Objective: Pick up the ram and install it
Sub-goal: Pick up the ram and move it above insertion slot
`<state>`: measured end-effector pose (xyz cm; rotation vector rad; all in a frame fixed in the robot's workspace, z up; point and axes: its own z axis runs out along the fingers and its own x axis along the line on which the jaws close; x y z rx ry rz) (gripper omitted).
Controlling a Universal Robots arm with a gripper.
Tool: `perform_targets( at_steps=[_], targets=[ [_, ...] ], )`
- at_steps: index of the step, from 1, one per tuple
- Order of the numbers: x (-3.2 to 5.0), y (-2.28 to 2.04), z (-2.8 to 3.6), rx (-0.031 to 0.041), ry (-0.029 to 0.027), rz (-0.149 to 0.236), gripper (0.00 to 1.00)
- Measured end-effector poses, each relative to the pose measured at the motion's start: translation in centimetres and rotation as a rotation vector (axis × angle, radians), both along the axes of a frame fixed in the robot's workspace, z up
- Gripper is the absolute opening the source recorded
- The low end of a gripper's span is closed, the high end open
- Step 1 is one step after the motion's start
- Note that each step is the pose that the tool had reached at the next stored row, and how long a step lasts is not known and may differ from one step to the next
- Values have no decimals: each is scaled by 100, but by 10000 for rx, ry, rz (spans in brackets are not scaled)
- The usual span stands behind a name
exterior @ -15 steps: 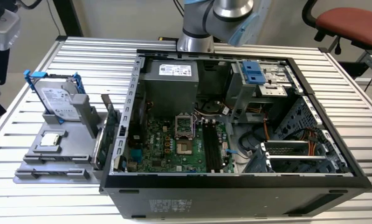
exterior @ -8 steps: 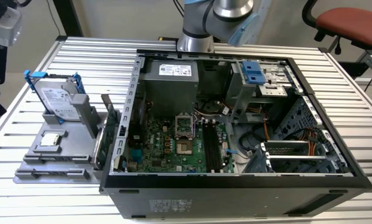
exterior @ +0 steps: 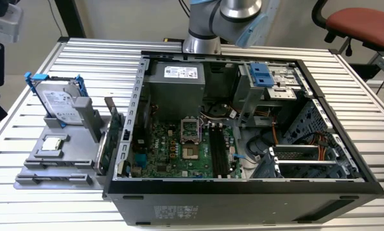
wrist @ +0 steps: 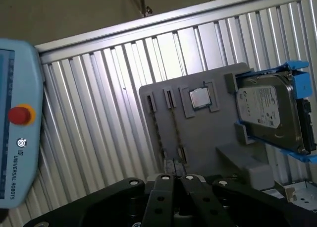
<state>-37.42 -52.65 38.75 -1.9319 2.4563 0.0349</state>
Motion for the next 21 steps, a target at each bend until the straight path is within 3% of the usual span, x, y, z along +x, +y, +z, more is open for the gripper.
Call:
perform_targets(
  at_steps=[14, 21],
  targets=[
    [0, 0, -17, 1, -51, 2093, 0],
    [0, 0, -22, 1, -54, 2347, 0]
  ],
)
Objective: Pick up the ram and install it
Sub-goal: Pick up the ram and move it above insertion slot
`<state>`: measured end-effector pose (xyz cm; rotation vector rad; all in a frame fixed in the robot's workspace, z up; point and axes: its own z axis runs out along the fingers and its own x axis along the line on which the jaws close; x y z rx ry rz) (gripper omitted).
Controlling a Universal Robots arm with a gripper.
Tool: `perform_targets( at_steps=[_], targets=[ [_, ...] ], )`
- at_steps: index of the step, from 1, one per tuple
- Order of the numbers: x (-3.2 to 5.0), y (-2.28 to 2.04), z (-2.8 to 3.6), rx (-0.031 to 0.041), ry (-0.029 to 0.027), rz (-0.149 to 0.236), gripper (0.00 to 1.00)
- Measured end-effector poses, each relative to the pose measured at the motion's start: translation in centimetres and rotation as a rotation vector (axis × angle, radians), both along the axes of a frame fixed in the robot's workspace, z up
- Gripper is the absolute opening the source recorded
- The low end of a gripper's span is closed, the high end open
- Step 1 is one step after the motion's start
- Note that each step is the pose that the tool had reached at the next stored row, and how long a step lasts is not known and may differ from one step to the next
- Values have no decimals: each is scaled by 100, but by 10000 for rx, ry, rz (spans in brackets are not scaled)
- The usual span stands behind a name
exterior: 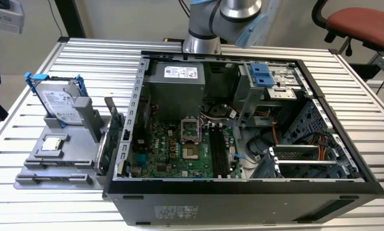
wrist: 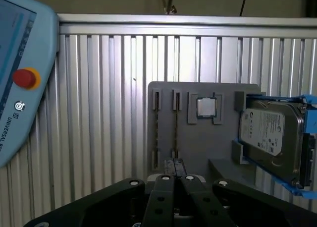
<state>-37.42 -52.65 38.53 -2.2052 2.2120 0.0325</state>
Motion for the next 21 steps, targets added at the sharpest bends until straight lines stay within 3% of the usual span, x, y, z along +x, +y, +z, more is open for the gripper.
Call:
perform_targets(
  at_steps=[6, 14, 15, 21],
  targets=[
    [0, 0, -3, -1, 1, 287, 0],
    [0, 0, -3, 0, 1, 306, 0],
    [0, 0, -3, 0, 0, 308, 100],
    [0, 0, -3, -1, 1, 320, 100]
  ],
)
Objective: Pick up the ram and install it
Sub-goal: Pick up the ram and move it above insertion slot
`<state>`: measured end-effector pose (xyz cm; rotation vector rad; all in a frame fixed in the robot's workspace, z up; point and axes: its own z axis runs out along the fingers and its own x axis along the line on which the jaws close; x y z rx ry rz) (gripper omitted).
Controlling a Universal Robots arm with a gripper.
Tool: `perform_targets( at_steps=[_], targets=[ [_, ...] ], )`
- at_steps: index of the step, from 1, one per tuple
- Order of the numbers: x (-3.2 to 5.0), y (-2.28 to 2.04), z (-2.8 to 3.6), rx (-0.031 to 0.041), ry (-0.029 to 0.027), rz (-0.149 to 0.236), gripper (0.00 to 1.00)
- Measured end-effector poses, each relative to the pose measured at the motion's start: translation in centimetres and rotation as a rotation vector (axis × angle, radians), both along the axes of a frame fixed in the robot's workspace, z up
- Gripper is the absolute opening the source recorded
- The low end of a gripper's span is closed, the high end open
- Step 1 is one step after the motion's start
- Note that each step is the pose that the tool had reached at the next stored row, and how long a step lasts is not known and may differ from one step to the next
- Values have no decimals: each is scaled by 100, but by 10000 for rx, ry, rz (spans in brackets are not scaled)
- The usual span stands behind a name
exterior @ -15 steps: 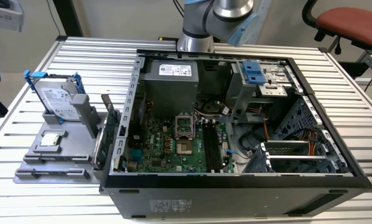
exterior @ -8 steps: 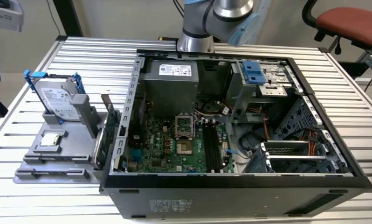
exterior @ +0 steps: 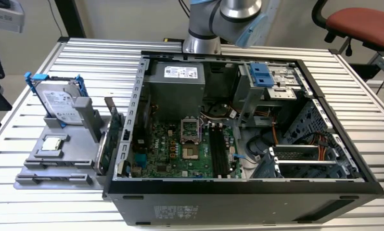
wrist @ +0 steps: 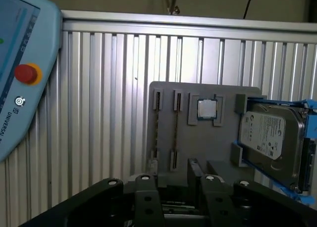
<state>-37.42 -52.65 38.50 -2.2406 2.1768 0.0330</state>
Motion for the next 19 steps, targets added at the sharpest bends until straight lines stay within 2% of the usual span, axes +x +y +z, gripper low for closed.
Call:
perform_targets(
  at_steps=[7, 15, 19],
  targets=[
    [0, 1, -19, 7, -6, -35, 100],
    [1, 6, -146, 26, -4, -136, 100],
    [-1, 44, -200, 26, -4, -136, 100]
  ],
)
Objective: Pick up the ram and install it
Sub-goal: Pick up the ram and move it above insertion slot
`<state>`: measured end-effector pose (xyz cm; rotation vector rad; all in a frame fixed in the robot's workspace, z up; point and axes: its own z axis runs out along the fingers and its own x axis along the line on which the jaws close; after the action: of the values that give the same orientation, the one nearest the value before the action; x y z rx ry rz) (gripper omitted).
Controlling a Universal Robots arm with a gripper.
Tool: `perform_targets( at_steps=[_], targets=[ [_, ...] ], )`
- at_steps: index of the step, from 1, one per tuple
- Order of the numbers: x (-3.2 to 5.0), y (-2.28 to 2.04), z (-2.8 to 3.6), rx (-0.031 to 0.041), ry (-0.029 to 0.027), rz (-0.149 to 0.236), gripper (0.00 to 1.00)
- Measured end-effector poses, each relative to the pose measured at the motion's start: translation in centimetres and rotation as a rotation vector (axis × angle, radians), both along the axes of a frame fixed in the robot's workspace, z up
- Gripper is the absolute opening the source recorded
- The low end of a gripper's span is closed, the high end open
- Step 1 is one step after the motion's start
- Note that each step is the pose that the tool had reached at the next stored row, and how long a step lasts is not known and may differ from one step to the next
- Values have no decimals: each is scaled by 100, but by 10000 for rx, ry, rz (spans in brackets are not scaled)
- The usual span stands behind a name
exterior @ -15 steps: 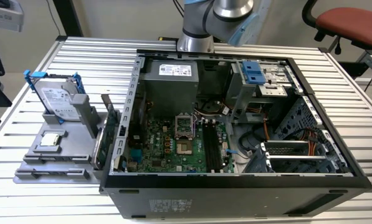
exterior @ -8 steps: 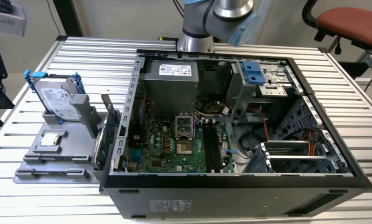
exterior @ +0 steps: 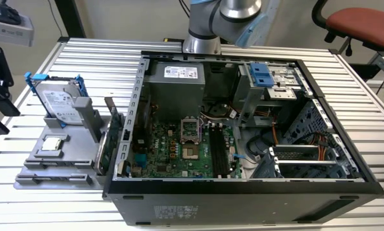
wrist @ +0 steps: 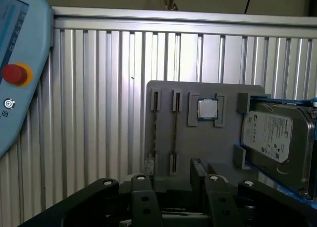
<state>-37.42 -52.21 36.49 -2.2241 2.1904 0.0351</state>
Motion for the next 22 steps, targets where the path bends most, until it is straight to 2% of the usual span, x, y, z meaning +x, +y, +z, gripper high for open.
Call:
perform_targets(
  at_steps=[3, 6, 10, 22],
  targets=[
    [0, 50, -34, 1, 0, 0, 100],
    [0, 76, -88, 1, -1, 0, 100],
    [0, 80, -136, 1, -12, 1, 100],
    [-3, 80, -354, 1, -17, -19, 100]
  ],
)
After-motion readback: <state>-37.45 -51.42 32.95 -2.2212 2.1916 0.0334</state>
